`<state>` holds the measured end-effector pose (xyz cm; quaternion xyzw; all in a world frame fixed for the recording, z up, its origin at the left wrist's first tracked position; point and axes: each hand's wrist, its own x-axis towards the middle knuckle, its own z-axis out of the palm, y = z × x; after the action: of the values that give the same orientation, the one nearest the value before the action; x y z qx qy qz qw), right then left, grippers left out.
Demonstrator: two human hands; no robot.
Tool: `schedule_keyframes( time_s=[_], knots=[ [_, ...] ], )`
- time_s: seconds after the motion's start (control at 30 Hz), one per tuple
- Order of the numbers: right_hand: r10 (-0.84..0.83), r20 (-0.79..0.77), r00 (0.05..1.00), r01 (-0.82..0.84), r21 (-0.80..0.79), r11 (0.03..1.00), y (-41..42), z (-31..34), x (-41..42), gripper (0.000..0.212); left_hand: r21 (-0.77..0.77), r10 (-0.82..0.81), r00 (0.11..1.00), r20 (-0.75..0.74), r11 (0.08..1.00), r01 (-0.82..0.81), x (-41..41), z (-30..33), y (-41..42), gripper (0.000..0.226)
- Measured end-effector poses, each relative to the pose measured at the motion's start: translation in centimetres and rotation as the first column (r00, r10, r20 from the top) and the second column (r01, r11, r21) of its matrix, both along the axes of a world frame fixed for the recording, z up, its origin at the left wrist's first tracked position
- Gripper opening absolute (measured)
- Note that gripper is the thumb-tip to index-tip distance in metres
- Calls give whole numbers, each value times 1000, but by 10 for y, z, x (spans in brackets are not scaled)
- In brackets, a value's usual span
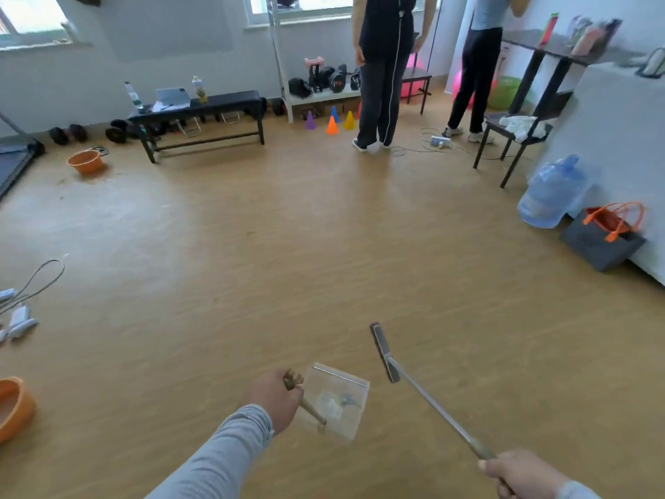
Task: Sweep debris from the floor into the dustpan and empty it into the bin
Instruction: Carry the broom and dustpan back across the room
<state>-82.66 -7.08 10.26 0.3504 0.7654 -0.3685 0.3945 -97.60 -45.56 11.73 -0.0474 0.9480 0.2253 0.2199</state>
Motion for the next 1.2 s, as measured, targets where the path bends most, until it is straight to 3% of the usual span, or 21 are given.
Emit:
schedule_keyframes(
  time_s=[0.1, 0.27, 0.57, 0.7, 0.77, 0.8, 0.83, 0.87, 1.03, 1.2],
  knots=[
    [-93, -21, 995, 92, -29, 995, 21, 15, 22, 48, 21, -67, 998, -21, 997, 68, -7, 5, 39, 13],
    [-380, -65, 923, 363, -184, 913, 36, 38, 67, 26, 59, -253, 967, 18, 966, 251, -18, 1, 112, 11],
    [-789, -15, 615, 735, -353, 579, -3, 62, 160, 21, 21, -651, 756, 65, 758, 651, -19, -7, 220, 8],
    [-912, -18, 410, 821, -428, 378, -41, 67, 212, 8, 74, -800, 597, 58, 600, 797, 10, -13, 249, 5],
    [-954, -11, 300, 835, -480, 269, -60, 71, 237, 25, 33, -870, 492, 25, 493, 870, 31, -11, 260, 6],
    [-968, 3, 252, 846, -486, 219, -72, 75, 250, 66, 10, -903, 429, 14, 430, 903, 44, -7, 265, 7],
    [-978, -15, 209, 827, -531, 185, -83, 79, 262, 55, 2, -930, 368, 15, 368, 930, 58, -5, 269, 8],
    [-986, -41, 163, 808, -568, 157, -96, 85, 273, 58, 7, -949, 313, 19, 313, 950, 74, -4, 273, 10],
    [-983, -171, -68, 796, -604, 50, -149, 105, 333, 31, 42, -998, 56, 14, 56, 998, 159, -3, 293, 5],
    [-847, -365, -386, 786, -611, -95, -185, 102, 394, 56, 6, -979, -197, 49, -197, 980, 257, -2, 308, 18]
  ],
)
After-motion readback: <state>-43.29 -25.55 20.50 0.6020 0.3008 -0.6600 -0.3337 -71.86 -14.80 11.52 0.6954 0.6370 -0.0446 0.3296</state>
